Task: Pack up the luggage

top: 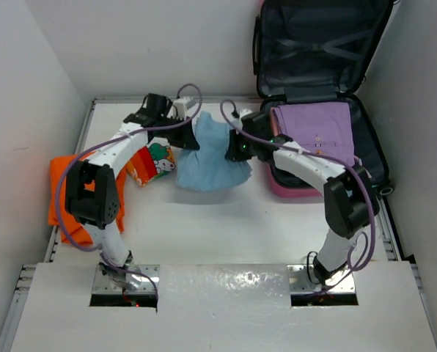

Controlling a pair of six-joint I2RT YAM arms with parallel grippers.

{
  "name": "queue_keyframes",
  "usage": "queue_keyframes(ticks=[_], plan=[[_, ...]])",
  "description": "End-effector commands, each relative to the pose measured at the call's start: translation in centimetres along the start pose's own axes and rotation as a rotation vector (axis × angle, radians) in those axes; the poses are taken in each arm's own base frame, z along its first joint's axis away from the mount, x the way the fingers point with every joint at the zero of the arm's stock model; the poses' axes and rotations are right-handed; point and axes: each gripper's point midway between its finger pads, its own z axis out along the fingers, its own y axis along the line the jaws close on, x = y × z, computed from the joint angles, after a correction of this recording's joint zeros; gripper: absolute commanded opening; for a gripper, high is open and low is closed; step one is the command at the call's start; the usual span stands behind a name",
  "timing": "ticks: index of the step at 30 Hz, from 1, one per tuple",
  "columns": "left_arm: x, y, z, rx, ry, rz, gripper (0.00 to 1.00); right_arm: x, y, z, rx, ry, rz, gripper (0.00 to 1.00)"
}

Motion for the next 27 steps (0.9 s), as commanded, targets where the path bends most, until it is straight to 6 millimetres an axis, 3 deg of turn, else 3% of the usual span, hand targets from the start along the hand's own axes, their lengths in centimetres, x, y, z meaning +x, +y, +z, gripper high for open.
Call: queue_keyframes(ticks=[1,3,4,5,6,8,9,10,11,12,15,16,18,19,21,22,27], plan=[[-7.1,-5.4,-4.5,0.101,-0.190,0.162,0.00,-10.3,2.4,-6.1,-0.084,-0.252,-0.061,0.00],[-9.4,-6.8,-5.8,0.118,-0.243,0.196,0.00,-12.1,2.0,-8.1,-0.073,-0.286,-0.067,0.00],[-10.0,-7.6,-5.8,0.127,-0.254,0.209,0.00,-14.3,1.5,-9.8,-0.058,-0.333,-0.088,0.00],[-10.7,-8.2,-5.9,0.135,-0.268,0.219,0.00,-15.3,0.9,-10.8,-0.036,-0.348,-0.098,0.00],[-12.2,-9.8,-5.7,0.155,-0.296,0.252,0.00,-16.8,-0.8,-13.0,0.009,-0.365,-0.102,0.00],[-13.9,-11.8,-5.1,0.184,-0.330,0.254,0.00,-17.8,-3.2,-15.7,0.072,-0.393,-0.091,0.00],[-15.6,-13.0,-5.2,0.183,-0.372,0.277,0.00,-17.6,-4.7,-16.7,0.107,-0.386,-0.077,0.00],[-15.6,-14.5,-3.1,0.208,-0.356,0.287,0.00,-17.6,-8.5,-18.1,0.180,-0.390,-0.041,0.00],[-16.5,-15.8,-2.3,0.227,-0.382,0.289,0.00,-17.5,-10.5,-19.3,0.226,-0.392,-0.020,0.00],[-16.9,-17.8,-0.2,0.252,-0.384,0.302,0.00,-16.9,-14.1,-21.4,0.306,-0.385,0.010,0.00],[-18.8,-21.9,1.9,0.337,-0.440,0.297,0.00,-15.5,-19.6,-24.2,0.453,-0.352,0.050,0.00],[-17.9,-23.1,5.0,0.367,-0.406,0.288,0.00,-14.9,-22.5,-25.6,0.522,-0.345,0.077,0.00],[-19.4,-25.5,5.9,0.398,-0.460,0.301,0.00,-13.9,-25.2,-26.5,0.593,-0.325,0.102,0.00],[-18.5,-26.5,8.4,0.408,-0.443,0.304,0.00,-12.6,-27.5,-27.0,0.649,-0.300,0.125,0.00],[-19.3,-27.6,9.5,0.408,-0.489,0.305,0.00,-12.1,-29.4,-27.4,0.699,-0.301,0.130,0.00],[-18.5,-27.4,11.5,0.401,-0.467,0.286,0.00,-10.9,-31.1,-27.2,0.729,-0.278,0.151,0.00],[-18.0,-25.2,15.9,0.333,-0.483,0.260,0.00,-9.8,-35.4,-27.0,0.839,-0.275,0.203,0.00]])
